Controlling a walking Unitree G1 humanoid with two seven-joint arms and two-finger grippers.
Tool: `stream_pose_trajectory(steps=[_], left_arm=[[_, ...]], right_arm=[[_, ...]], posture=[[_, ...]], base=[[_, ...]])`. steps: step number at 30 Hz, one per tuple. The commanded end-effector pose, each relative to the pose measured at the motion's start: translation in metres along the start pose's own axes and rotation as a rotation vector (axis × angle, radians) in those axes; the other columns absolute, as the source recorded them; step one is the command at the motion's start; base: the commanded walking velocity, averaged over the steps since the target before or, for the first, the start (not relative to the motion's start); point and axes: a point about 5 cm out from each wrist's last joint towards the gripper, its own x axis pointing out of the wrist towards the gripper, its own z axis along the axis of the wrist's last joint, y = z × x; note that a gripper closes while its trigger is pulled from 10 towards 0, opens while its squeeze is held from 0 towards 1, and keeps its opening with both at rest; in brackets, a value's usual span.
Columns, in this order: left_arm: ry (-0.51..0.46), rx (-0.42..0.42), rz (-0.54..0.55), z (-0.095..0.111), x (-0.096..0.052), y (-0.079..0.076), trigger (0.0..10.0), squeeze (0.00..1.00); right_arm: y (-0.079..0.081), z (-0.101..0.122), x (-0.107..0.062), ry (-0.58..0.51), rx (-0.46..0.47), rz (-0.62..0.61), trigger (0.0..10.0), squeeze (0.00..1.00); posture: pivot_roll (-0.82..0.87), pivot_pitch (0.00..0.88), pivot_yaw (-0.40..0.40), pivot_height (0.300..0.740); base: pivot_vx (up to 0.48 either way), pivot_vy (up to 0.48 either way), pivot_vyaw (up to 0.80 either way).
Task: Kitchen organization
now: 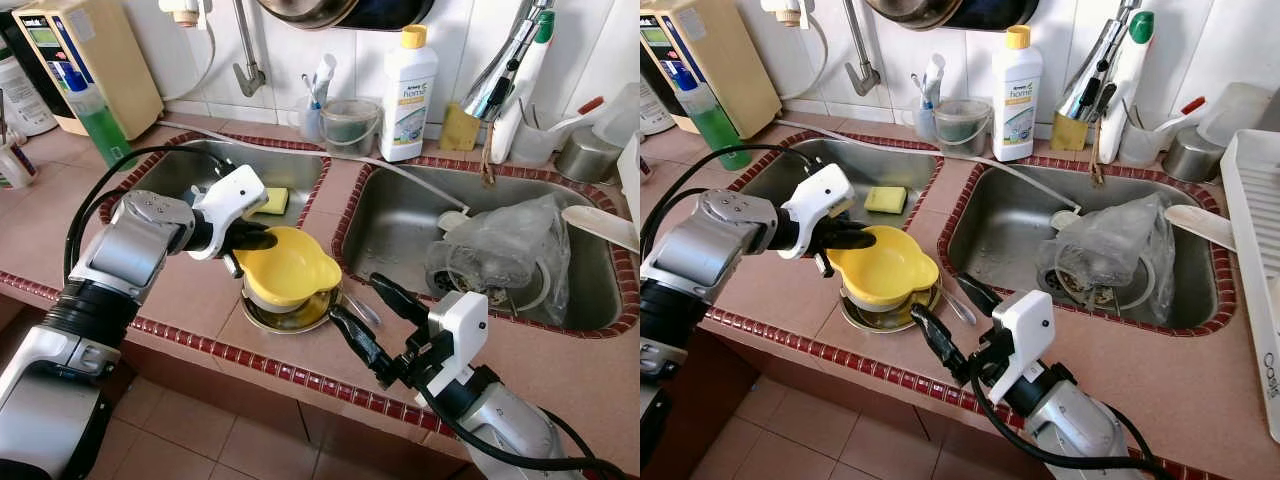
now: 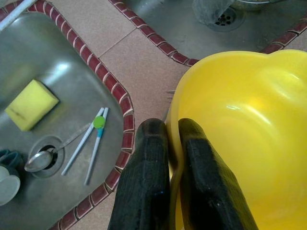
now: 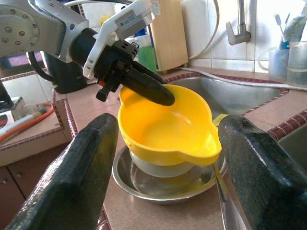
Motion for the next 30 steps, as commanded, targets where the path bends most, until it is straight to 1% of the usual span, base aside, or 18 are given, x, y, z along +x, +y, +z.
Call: stream_pose_trajectory(steps=[1, 8, 14, 16, 19, 24, 29, 30], left_arm=[[-0.009, 0.008, 0.040, 0.004, -0.009, 0.009, 10.0, 0.00], [-0.001, 0.009, 0.033, 0.001, -0.008, 0.008, 10.0, 0.00], [0.021, 0.018, 0.020, -0.002, -0.010, 0.008, 10.0, 0.00], [0.032, 0.026, 0.010, -0.003, -0.012, 0.008, 10.0, 0.00], [0.078, 0.067, -0.026, -0.006, -0.017, 0.008, 10.0, 0.00], [0.101, 0.115, -0.065, -0.004, -0.022, 0.008, 10.0, 0.00], [0.096, 0.129, -0.067, 0.001, -0.021, 0.009, 10.0, 0.00], [0.085, 0.114, -0.061, 0.003, -0.021, 0.010, 10.0, 0.00]], right_arm=[[0.001, 0.001, 0.001, -0.007, 0.005, 0.016, 10.0, 0.00], [0.002, 0.001, 0.001, -0.006, 0.005, 0.021, 10.0, 0.00], [0.002, 0.001, 0.001, -0.003, 0.006, 0.025, 10.0, 0.00], [0.002, 0.001, 0.001, -0.002, 0.007, 0.026, 10.0, 0.00], [0.003, 0.001, 0.001, -0.002, 0.007, 0.028, 10.0, 0.00], [0.003, 0.000, 0.001, 0.000, 0.011, 0.027, 10.0, 0.00], [0.003, 0.000, 0.001, -0.001, 0.012, 0.022, 10.0, 0.00], [0.003, 0.000, 0.001, -0.002, 0.012, 0.020, 10.0, 0.00]], posture=[[-0.06, 0.062, 0.115, 0.740], [-0.06, 0.061, 0.113, 0.740], [-0.05, 0.062, 0.111, 0.740], [-0.05, 0.064, 0.110, 0.740], [-0.05, 0.067, 0.110, 0.740], [-0.05, 0.073, 0.116, 0.740], [-0.05, 0.076, 0.121, 0.740], [-0.05, 0.077, 0.123, 0.740]], base=[[0.000, 0.000, 0.00], [0.000, 0.000, 0.00], [0.000, 0.000, 0.00], [0.000, 0.000, 0.00], [0.000, 0.000, 0.00], [0.000, 0.000, 0.00], [0.000, 0.000, 0.00], [0.000, 0.000, 0.00]])
